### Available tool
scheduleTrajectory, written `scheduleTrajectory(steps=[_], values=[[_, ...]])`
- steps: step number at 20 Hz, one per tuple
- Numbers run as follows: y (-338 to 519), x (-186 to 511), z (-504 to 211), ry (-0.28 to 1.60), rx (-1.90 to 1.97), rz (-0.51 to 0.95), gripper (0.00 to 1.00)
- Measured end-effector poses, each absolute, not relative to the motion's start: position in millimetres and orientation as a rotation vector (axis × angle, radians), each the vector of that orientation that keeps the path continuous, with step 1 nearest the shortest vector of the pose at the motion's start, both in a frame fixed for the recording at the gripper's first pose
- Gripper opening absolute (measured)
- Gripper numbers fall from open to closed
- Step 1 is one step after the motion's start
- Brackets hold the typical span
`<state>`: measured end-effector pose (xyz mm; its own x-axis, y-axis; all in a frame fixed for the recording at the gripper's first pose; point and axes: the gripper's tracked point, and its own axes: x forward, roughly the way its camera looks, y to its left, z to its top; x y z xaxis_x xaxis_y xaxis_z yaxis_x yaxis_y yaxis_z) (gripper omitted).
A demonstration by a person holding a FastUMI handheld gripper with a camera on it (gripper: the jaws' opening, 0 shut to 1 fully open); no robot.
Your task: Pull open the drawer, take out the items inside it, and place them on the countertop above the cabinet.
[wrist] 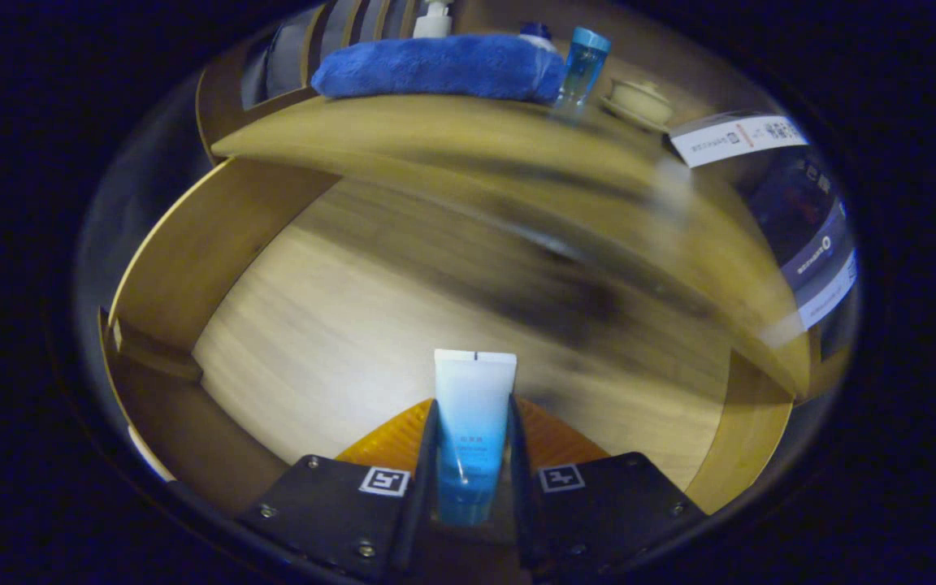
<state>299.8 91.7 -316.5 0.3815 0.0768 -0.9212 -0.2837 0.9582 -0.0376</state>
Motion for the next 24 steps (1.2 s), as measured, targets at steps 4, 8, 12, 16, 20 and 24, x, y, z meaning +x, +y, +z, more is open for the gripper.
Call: scheduleTrajectory(steps=[4, 8, 12, 16, 20, 24], values=[[94.6, 308.0, -304.5, 1.090, -0.165, 0.237, 0.43], [101.7, 309.7, -282.7, 1.040, -0.104, 0.263, 0.43], [106.3, 301.8, -252.7, 0.956, -0.128, 0.303, 0.43], [106.6, 296.2, -218.0, 0.831, -0.155, 0.317, 0.43], [103.7, 305.2, -170.0, 0.675, -0.157, 0.294, 0.43], [89.4, 336.1, -144.9, 0.572, -0.192, 0.232, 0.43]])
